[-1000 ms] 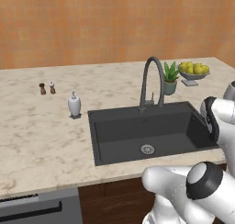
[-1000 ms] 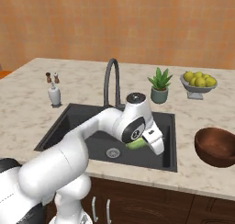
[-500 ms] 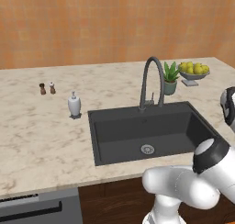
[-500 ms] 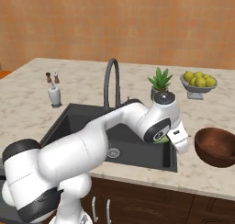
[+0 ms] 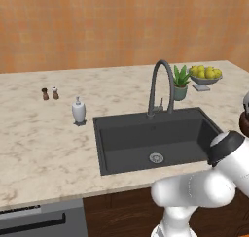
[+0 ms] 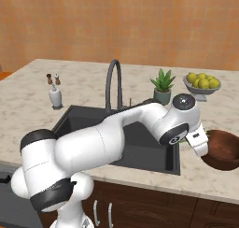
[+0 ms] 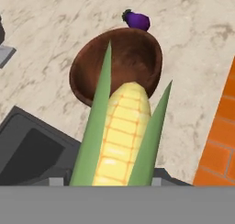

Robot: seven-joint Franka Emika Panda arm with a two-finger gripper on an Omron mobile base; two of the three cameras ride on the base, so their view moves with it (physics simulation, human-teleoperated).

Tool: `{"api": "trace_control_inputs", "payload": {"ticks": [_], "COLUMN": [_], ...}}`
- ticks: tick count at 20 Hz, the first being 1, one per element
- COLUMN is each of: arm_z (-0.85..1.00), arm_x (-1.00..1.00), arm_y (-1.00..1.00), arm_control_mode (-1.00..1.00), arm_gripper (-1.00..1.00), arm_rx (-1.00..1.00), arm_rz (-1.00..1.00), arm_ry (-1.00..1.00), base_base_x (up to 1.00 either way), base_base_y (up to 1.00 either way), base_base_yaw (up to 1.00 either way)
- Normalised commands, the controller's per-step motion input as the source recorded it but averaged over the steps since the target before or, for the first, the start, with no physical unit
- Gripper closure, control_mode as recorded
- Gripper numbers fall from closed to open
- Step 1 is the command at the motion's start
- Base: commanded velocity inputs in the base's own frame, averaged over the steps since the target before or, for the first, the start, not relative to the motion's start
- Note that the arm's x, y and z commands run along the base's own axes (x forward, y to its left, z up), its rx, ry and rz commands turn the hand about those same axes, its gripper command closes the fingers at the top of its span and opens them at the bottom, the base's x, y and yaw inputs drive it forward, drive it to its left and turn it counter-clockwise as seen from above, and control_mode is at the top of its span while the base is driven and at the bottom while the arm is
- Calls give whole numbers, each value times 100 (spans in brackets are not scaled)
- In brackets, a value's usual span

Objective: Pick the corn from the sink and place it in the bowl. Then pick the bowl and place it in the microwave. Then close the microwave door and press the start button.

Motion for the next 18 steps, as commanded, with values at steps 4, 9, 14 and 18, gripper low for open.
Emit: {"api": "trace_control_inputs", "payload": {"ticks": [4,9,14,18], "arm_z": [1,3,3,1], "arm_x": [26,14,15,18], "arm_y": [-43,-48,-55,-58], "arm_control_mode": [-100,-100,-100,-100], "arm_gripper": [100,100,100,100], "arm_rx": [0,0,0,0], "arm_rz": [-4,-8,-8,-9], "arm_ry": [0,0,0,0], "base_base_x": [0,0,0,0], "base_base_y": [0,0,0,0], "base_base_yaw": [0,0,0,0]}}
